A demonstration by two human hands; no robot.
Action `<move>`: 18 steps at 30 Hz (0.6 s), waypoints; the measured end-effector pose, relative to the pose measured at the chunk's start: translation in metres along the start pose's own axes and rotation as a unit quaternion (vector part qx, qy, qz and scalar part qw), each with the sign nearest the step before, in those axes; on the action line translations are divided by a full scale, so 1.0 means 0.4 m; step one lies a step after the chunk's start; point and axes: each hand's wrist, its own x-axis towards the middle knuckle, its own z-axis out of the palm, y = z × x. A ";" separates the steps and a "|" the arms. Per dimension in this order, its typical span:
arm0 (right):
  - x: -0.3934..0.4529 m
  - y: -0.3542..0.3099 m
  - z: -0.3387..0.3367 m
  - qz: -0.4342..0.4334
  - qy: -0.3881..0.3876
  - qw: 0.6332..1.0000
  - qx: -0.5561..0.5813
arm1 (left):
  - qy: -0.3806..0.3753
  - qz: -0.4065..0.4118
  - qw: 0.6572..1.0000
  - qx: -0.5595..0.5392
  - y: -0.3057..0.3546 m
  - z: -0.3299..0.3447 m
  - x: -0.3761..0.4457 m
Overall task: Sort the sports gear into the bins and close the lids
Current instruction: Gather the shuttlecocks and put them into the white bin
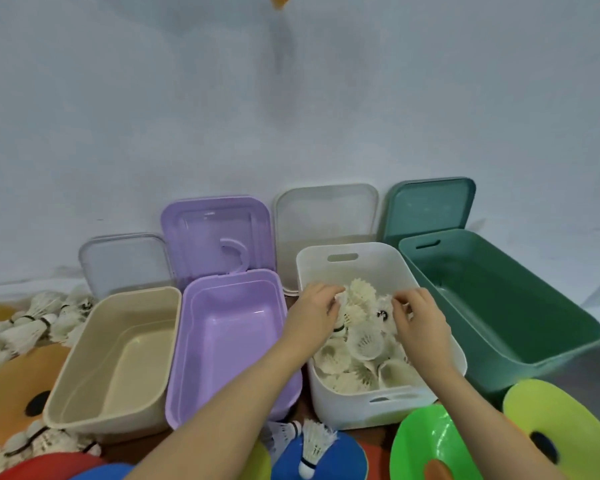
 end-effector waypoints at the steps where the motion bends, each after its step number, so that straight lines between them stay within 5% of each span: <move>1: 0.000 0.018 -0.001 0.009 -0.008 1.000 -0.020 | -0.021 -0.014 1.000 0.010 -0.004 0.013 0.003; 6: -0.001 0.078 0.012 0.043 -0.149 0.987 -0.043 | -0.146 -0.005 0.976 0.160 -0.032 0.051 -0.014; 12: -0.005 0.091 0.044 -0.027 -0.350 0.913 -0.207 | -0.136 0.001 0.967 0.217 -0.025 0.038 -0.039; 14: -0.012 0.088 0.047 -0.023 -0.360 0.899 -0.248 | -0.137 -0.010 0.966 0.220 -0.028 0.021 -0.048; 18: -0.012 0.018 0.051 -0.043 -0.264 0.939 -0.216 | -0.096 -0.014 0.971 0.218 -0.038 -0.046 -0.075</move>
